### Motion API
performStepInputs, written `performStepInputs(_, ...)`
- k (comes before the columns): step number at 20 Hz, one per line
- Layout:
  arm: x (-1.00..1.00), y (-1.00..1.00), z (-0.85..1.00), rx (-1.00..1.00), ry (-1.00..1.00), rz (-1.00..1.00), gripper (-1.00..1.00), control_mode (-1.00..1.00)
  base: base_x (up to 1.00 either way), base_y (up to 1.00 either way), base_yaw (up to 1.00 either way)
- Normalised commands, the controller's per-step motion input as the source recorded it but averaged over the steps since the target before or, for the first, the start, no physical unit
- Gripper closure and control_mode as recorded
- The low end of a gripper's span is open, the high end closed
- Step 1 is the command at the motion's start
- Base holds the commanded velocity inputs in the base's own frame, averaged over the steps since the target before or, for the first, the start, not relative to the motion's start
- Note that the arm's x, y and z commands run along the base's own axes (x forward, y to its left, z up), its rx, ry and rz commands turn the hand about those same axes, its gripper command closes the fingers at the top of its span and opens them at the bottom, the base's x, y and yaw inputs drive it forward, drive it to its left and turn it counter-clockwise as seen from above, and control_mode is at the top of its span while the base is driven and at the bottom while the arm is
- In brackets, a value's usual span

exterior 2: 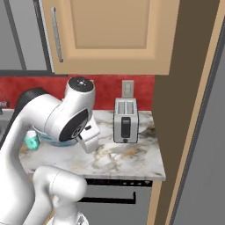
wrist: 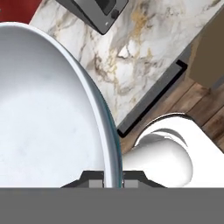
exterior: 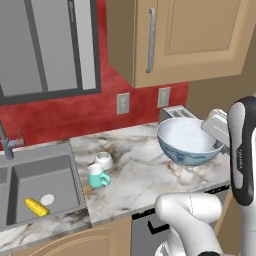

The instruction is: Clear the mugs and bowl far away from the sink.

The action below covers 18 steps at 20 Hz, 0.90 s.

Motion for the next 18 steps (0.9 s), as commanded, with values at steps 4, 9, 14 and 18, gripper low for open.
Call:
performStepInputs(4, -0.66, 0.00, 0.36, 0.00, -0.03, 0.04, 1.00, -1.00, 0.00, 0.00, 0.00)
performStepInputs(9, -0.72, 0.00, 0.33, 0.03, -0.06, 0.07, 1.00, -1.00, 0.00, 0.00, 0.00)
performStepInputs(14, -0.36, 0.00, 0.48, 0.01, -0.05, 0.05, 1.00, -1.00, 0.00, 0.00, 0.00)
performStepInputs(18, -0.02, -0.01, 0.18, 0.01, -0.02, 0.00, 1.00, 1.00, -0.21, -0.16, -0.10)
